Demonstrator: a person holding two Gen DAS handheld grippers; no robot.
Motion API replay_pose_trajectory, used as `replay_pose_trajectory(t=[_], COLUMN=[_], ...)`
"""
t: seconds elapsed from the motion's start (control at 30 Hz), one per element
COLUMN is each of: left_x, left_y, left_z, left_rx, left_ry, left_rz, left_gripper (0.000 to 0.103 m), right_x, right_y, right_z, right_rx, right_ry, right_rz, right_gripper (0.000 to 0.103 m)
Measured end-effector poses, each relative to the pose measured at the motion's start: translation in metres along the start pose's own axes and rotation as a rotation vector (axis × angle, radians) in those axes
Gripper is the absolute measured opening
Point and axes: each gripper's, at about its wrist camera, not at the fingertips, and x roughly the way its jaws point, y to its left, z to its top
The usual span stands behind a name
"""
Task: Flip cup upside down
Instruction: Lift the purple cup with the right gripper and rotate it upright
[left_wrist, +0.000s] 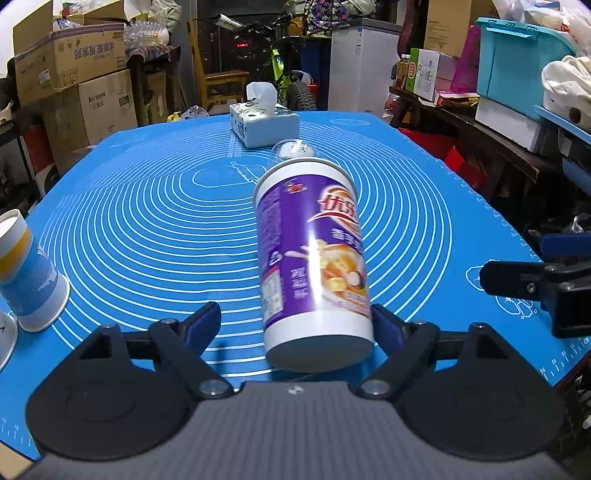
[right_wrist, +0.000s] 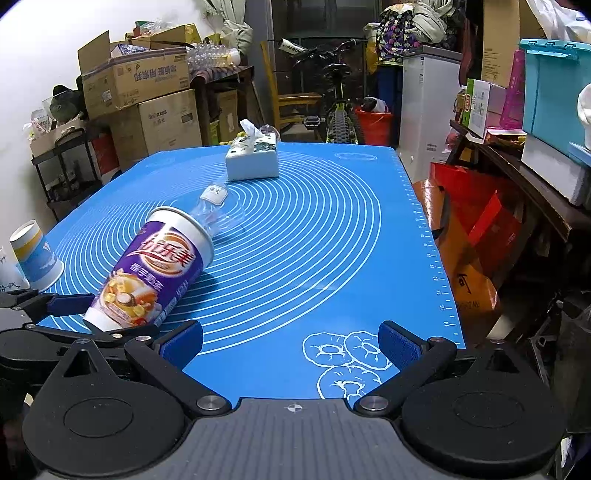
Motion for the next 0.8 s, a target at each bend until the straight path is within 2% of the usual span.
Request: replay_pose_trajectory(t=[0.4,0.53,0.67,0.8], left_x=[0.001,-0.004,-0.018,-0.031], left_y=[0.0,-0.001,0.001,0.007], left_z=[0.001,0.002,0.004,0.006], left_rx=[0.004,0.0,0.007,0.01], left_ry=[0.003,0.002,-0.026,-0.047], left_rz=[-0.001,-0.02,-0.05,-0.075], left_gripper=[0.086,0.086,0.093,0.093], right_x=[0.0,-0.001,-0.005,-0.011], right_y=[0.0,0.004,0.021,0.052], right_z=[0.0,0.002,0.009,0.018], right_rx=[-0.005,-0.054,-0.232,-0.515], right_ry=[0.003,0.004,-0.017,-0.064], right_rz=[0.002,-0.003,-0.071,-0.154], right_gripper=[0.101,0.101,0.101,0.101])
